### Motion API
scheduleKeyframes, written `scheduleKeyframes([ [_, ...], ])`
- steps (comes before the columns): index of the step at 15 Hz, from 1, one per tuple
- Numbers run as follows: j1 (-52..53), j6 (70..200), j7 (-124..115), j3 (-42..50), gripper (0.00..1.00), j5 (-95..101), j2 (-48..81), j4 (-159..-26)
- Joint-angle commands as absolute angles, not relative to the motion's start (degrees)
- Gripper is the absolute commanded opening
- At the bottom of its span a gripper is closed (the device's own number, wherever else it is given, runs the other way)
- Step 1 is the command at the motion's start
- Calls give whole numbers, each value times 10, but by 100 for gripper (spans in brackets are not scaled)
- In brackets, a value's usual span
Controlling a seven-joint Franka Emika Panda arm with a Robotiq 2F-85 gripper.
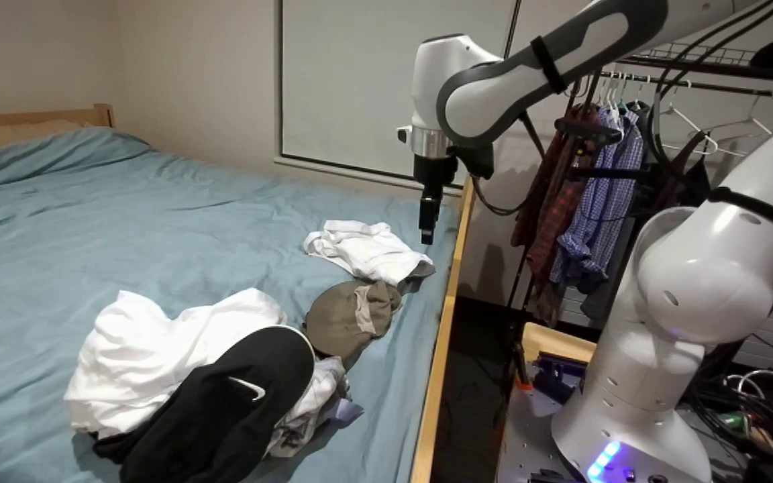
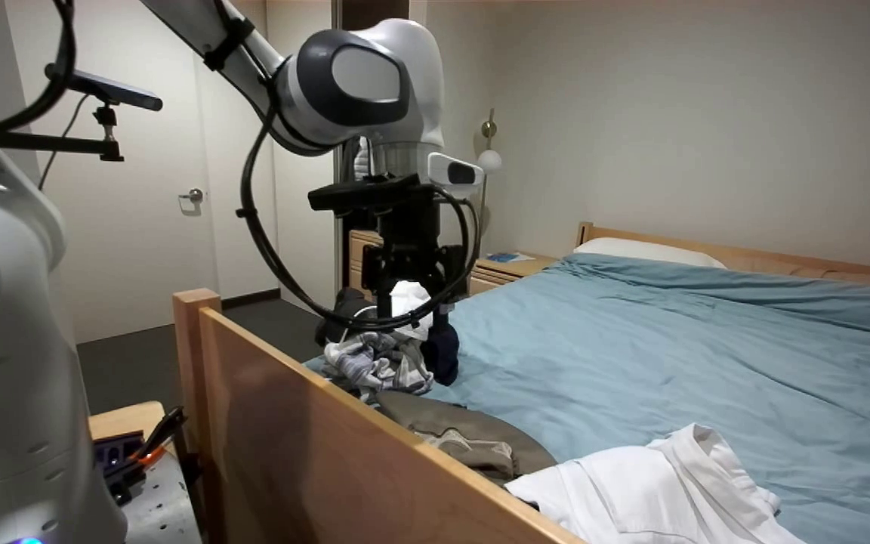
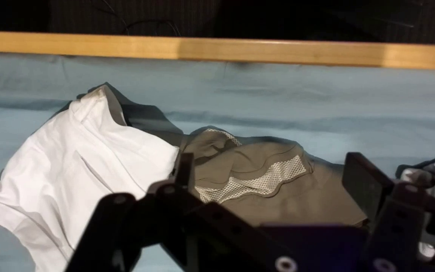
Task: Fold the white pair of shorts
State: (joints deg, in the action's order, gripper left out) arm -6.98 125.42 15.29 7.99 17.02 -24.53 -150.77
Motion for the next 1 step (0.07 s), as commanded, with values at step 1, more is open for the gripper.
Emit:
scheduleKeyframes([
  [1,-68,1253,157,80,100,171,-247,-1509],
])
